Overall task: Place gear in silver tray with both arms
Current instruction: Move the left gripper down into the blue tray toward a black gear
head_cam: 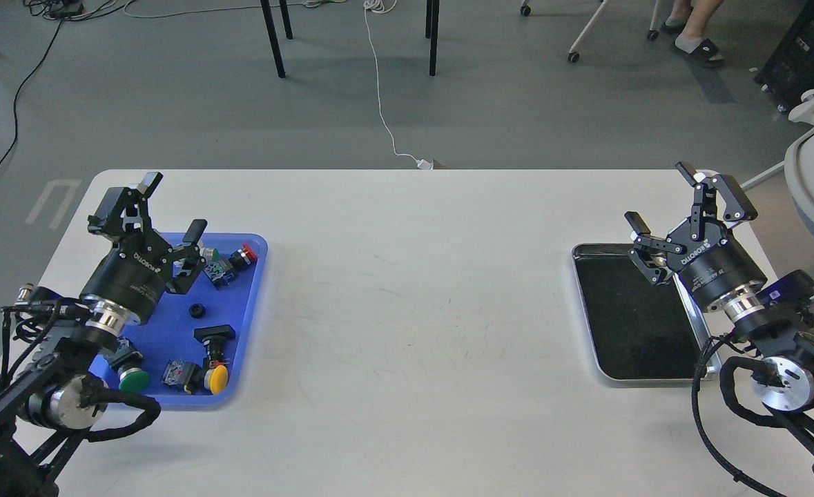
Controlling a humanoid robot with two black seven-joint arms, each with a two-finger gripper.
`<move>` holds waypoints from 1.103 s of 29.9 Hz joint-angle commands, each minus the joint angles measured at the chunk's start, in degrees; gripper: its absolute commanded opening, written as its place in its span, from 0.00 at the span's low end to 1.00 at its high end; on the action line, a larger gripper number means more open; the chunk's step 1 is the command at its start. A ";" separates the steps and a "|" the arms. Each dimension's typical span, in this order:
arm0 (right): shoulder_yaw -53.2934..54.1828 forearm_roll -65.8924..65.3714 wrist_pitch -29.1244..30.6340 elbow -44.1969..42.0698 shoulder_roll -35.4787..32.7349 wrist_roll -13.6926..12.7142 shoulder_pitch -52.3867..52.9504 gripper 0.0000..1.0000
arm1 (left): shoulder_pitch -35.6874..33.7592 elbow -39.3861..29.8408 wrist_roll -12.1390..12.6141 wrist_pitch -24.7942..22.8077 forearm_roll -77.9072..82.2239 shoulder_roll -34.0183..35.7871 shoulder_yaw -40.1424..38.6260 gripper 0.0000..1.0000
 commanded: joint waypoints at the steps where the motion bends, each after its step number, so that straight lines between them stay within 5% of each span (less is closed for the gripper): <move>1: -0.01 0.00 0.00 0.00 -0.07 0.01 -0.03 0.99 | 0.57 -2.57 0.03 0.25 1.20 0.34 -0.42 0.98; 11: -0.01 0.00 0.00 0.00 -0.16 0.01 -0.03 0.99 | 0.05 -2.05 0.03 -1.33 1.55 4.12 -0.16 0.98; 16: -0.01 0.00 0.00 0.00 -0.25 0.01 -0.03 0.99 | -4.87 -2.40 -0.23 -8.52 14.87 12.46 0.80 0.98; 20: -0.01 0.00 0.00 0.00 -0.25 0.01 -0.03 0.99 | -9.35 -2.40 -3.44 -14.57 32.79 18.97 0.80 0.98; 28: 0.08 0.00 0.00 0.09 -0.25 0.01 0.06 0.99 | -14.80 -1.87 -3.44 -14.52 73.04 28.73 7.47 0.98; 33: -0.01 0.00 0.00 0.09 -0.25 0.01 0.06 0.99 | -18.76 3.74 -3.44 -3.82 90.21 28.56 17.13 0.98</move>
